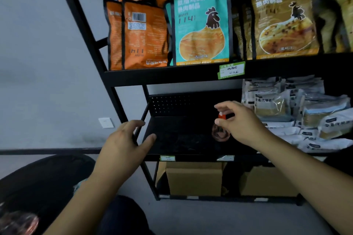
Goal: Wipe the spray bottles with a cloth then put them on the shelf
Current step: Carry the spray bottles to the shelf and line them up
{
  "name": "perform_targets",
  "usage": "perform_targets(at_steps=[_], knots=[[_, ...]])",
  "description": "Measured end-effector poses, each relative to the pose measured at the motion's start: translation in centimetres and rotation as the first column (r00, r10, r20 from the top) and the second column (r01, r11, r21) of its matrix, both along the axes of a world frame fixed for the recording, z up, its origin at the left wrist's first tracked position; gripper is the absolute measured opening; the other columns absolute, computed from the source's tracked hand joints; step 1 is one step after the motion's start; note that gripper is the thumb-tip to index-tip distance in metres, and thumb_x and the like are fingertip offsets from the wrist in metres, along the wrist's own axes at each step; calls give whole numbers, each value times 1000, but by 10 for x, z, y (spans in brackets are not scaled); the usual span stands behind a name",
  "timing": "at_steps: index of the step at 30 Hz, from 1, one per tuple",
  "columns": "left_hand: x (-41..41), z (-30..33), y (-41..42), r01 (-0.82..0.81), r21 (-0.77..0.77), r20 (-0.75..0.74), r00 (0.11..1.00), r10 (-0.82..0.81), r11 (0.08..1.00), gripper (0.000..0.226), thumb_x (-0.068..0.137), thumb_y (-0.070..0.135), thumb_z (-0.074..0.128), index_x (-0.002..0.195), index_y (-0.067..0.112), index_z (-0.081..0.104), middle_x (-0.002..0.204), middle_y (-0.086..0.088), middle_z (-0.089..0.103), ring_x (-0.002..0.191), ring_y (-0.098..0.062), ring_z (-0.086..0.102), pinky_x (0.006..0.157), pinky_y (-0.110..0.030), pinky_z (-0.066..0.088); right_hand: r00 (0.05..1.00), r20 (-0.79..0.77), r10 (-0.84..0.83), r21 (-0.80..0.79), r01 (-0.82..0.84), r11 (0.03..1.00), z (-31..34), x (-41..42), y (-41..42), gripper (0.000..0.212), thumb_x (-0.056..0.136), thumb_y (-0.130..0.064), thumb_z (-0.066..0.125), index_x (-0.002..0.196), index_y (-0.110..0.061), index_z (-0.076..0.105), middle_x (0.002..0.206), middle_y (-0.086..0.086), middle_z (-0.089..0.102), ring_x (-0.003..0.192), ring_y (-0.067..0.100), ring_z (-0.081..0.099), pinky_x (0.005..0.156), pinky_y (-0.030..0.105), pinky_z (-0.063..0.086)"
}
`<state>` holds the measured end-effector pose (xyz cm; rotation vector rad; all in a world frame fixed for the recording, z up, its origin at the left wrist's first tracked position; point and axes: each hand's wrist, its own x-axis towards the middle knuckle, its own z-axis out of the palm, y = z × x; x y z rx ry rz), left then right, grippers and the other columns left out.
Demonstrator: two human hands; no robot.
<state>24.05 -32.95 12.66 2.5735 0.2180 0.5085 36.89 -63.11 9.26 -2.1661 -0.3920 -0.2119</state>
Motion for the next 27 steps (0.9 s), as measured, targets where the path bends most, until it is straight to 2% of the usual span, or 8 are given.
perform_targets(at_steps=[3, 8, 10, 14, 17, 21, 24, 27], knots=[[-23, 6, 14, -36, 6, 11, 999, 36, 999, 51, 96, 55, 68, 140, 31, 60, 144, 9, 60, 118, -12, 60, 89, -26, 42, 999, 12, 46, -7, -46, 999, 12, -14, 22, 40, 92, -19, 78, 128, -30, 65, 121, -12, 59, 109, 6, 58, 81, 11, 44], [-61, 12, 44, -101, 10, 26, 995, 101, 995, 53, 96, 57, 68, 141, 31, 60, 148, 10, 58, 110, -8, 65, 94, -28, 48, 988, 32, 151, 20, -151, 988, 22, -34, 66, 41, 87, -24, 82, 122, -39, 66, 120, -19, 61, 110, -1, 59, 95, 30, 52], [-74, 12, 61, -126, 5, 23, 992, 126, 992, 53, 95, 59, 67, 141, 33, 59, 147, 12, 58, 101, -7, 68, 94, -33, 54, 980, 40, 193, 22, -193, 981, 25, -43, 88, 42, 87, -23, 82, 122, -38, 66, 120, -19, 61, 111, -3, 58, 93, 26, 53], [-99, 9, 96, -190, 47, 4, 982, 190, 981, 56, 96, 60, 67, 143, 32, 58, 145, 11, 60, 117, -10, 61, 92, -26, 45, 957, 50, 285, 19, -286, 958, 25, -59, 138, 45, 87, -21, 83, 127, -33, 67, 120, -18, 61, 112, -3, 57, 90, 22, 52], [-119, 9, 119, -246, 72, 8, 969, 247, 966, 56, 96, 57, 68, 144, 29, 59, 140, 8, 63, 103, -2, 53, 90, -25, 41, 932, 38, 361, 14, -361, 932, 23, -68, 179, 46, 86, -21, 83, 127, -33, 67, 121, -18, 61, 112, -2, 58, 90, 23, 52], [-145, 0, 158, -313, 78, -11, 949, 315, 947, 56, 95, 60, 65, 142, 31, 59, 140, 9, 63, 126, -11, 58, 102, -31, 47, 895, 21, 445, -11, -445, 895, 20, -81, 234, 45, 87, -24, 83, 127, -34, 66, 120, -18, 62, 112, -2, 57, 90, 21, 51], [-165, -7, 181, -366, 71, -23, 929, 368, 928, 54, 96, 59, 65, 142, 32, 59, 140, 12, 61, 129, -11, 56, 101, -30, 45, 861, -3, 509, -35, -508, 860, 13, -89, 275, 45, 86, -26, 83, 127, -35, 66, 120, -20, 60, 111, -3, 56, 84, 12, 46], [-182, -14, 202, -417, 57, -37, 907, 419, 907, 55, 95, 62, 62, 142, 35, 57, 142, 13, 59, 127, -12, 58, 106, -35, 47, 827, -16, 562, -47, -562, 826, 3, -96, 313, 44, 85, -26, 84, 125, -33, 67, 119, -18, 61, 111, -2, 57, 86, 15, 48]])
